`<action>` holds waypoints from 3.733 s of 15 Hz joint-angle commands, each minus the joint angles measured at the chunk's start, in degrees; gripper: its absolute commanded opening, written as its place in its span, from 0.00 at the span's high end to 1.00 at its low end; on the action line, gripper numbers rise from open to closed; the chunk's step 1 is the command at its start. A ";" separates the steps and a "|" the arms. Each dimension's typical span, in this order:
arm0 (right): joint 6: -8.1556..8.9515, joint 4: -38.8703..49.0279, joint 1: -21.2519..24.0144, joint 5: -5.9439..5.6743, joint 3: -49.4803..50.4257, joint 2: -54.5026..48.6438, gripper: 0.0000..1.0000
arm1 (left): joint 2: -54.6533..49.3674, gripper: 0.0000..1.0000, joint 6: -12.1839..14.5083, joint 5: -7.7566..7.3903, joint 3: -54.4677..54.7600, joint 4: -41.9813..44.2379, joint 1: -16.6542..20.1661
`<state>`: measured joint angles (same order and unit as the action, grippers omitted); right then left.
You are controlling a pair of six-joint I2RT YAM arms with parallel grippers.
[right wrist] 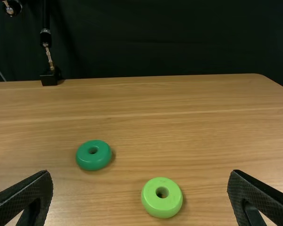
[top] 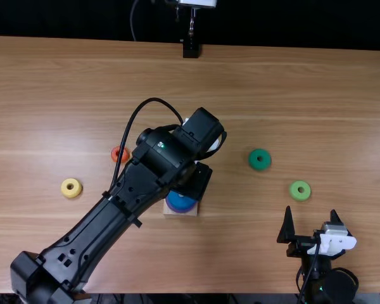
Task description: Build the Hanoi tower: stack the rings onto the peg from bottom to top in this color order: purple, dark blue, light blue, dark green, light green, yellow, orange.
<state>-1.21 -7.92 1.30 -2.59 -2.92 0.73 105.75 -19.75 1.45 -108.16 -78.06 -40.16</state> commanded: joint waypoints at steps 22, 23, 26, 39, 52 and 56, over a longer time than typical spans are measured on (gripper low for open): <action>0.16 -0.15 0.90 -0.36 1.60 -0.73 0.00 | -21.73 0.00 -0.71 0.13 11.13 17.31 24.08; 0.16 -0.15 0.90 -0.36 1.60 -0.73 0.00 | -25.69 0.00 -0.61 0.23 15.96 21.00 26.63; 0.16 -0.15 0.90 -0.36 1.60 -0.73 0.00 | -42.03 0.00 -0.61 1.08 35.30 35.87 33.66; 0.16 -0.15 0.90 -0.36 1.60 -0.73 0.00 | -93.89 0.00 -0.08 -0.08 95.24 55.18 35.77; 0.16 -0.15 0.90 -0.36 1.60 -0.73 0.00 | -105.75 0.00 12.26 -5.25 103.85 55.28 36.91; 0.16 -0.15 0.81 -0.36 1.60 -0.73 0.00 | -105.75 0.00 11.94 -5.04 104.20 55.39 37.17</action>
<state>-1.19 -7.88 1.28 -2.57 -2.92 0.73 0.67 -8.27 -2.72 -7.05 -22.26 -3.64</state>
